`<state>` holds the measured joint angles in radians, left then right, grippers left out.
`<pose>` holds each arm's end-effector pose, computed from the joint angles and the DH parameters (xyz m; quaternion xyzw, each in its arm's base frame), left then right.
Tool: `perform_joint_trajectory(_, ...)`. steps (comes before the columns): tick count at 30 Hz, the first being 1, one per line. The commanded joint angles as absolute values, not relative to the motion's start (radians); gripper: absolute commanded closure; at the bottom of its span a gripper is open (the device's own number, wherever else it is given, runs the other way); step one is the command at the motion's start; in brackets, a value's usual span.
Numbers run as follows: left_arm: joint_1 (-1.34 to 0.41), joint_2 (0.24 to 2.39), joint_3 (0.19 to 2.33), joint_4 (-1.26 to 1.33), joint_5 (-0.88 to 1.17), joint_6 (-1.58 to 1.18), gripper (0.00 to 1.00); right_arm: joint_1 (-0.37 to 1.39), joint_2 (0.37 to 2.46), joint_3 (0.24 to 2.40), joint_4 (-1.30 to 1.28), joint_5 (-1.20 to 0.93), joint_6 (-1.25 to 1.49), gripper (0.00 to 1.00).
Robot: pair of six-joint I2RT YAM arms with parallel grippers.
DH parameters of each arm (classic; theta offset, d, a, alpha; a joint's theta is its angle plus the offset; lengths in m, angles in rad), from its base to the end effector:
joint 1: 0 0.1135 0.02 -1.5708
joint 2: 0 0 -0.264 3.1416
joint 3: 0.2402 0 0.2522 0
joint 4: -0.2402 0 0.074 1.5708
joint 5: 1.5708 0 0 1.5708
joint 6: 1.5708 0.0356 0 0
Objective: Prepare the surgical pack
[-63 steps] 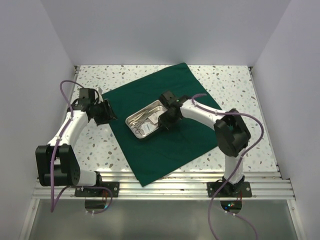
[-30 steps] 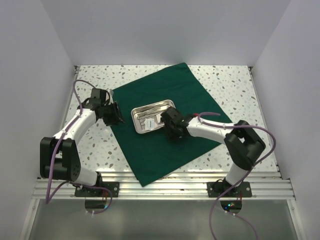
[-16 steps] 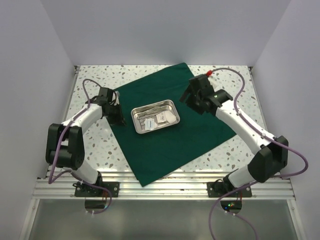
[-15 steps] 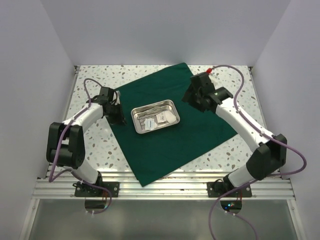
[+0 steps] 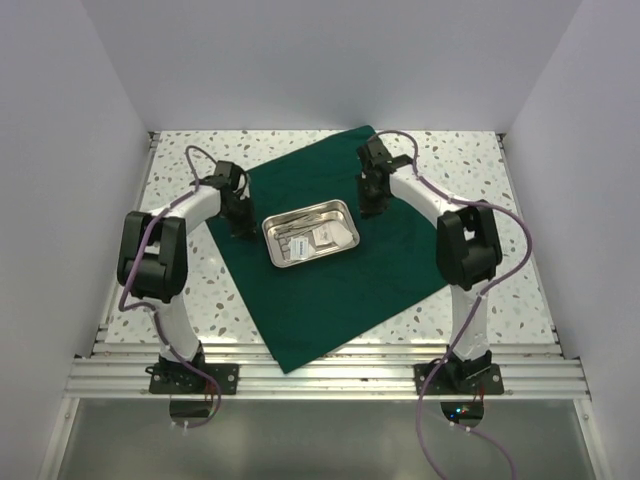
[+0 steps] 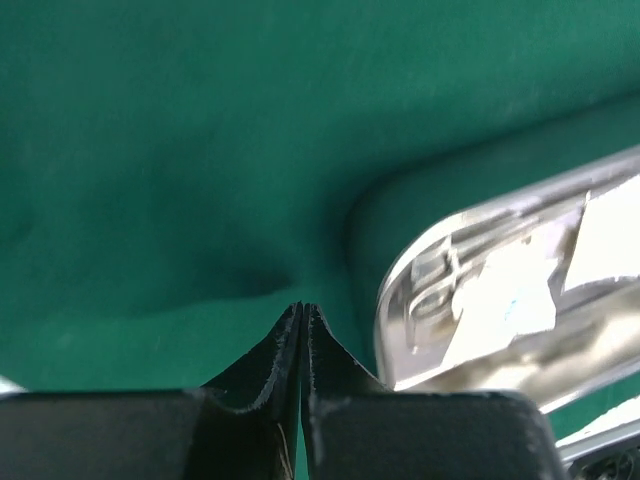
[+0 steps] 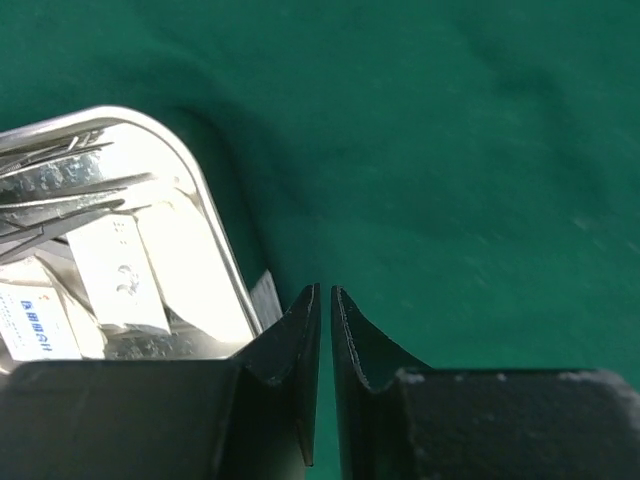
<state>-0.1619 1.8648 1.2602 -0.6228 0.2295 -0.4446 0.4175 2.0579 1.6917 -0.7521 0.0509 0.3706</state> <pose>0.3626 -0.0674 0.1740 -0.1185 0.9718 -0.1584 0.1283 0.4045 0.1774 0.2166 -0.0171 0.9741 0.0632 0.2166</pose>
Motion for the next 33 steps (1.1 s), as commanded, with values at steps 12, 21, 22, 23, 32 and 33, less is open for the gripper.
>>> perform_joint_trajectory(12,-0.247,2.048,1.537,-0.664,0.265,-0.439,0.95,0.413,1.967,1.511,-0.663,-0.256,0.325,0.89)
perform_joint_trajectory(21,-0.276,2.141,1.675,-0.687,0.29,-0.434,0.94,0.411,1.798,1.322,-0.621,-0.275,0.382,0.89)
perform_joint_trajectory(22,-0.278,2.148,1.693,-0.69,0.288,-0.433,0.94,0.413,1.792,1.313,-0.612,-0.275,0.391,0.89)
perform_joint_trajectory(23,-0.278,2.155,1.703,-0.696,0.288,-0.431,0.93,0.413,1.784,1.296,-0.601,-0.278,0.397,0.89)
perform_joint_trajectory(32,-0.279,2.194,1.743,-0.709,0.288,-0.428,0.91,0.413,1.856,1.333,-0.589,-0.296,0.399,0.89)
perform_joint_trajectory(33,-0.278,2.195,1.744,-0.71,0.291,-0.426,0.91,0.413,1.859,1.338,-0.592,-0.292,0.4,0.89)
